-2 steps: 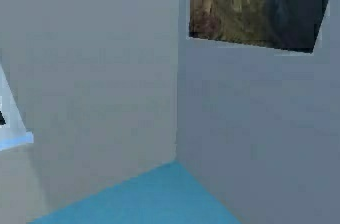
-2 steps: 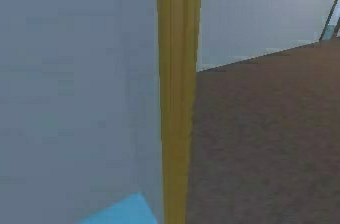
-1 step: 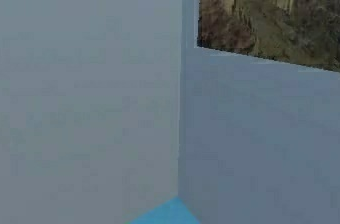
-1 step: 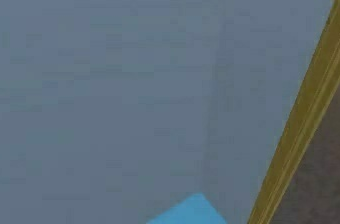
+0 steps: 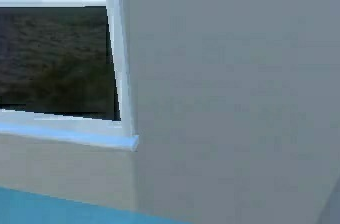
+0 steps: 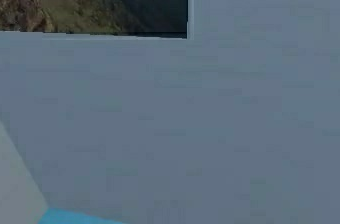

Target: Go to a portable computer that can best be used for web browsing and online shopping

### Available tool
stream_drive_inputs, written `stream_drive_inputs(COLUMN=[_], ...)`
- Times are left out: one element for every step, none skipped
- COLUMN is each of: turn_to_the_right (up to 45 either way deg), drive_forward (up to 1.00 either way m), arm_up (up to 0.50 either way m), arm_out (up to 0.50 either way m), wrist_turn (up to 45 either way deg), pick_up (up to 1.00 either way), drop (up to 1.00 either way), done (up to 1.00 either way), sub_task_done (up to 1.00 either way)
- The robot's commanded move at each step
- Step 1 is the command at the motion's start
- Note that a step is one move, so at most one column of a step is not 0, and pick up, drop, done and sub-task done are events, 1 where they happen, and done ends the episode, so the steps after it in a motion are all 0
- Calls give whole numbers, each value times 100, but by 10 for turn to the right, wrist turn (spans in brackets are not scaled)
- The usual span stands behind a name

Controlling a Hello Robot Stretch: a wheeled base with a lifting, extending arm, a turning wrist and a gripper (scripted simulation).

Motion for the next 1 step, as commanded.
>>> stream_drive_inputs(turn_to_the_right=[-300], drive_forward=[0], arm_up=[0], arm_out=[0], wrist_turn=[0], pick_up=[0], drop=[0], done=[0], sub_task_done=[0])
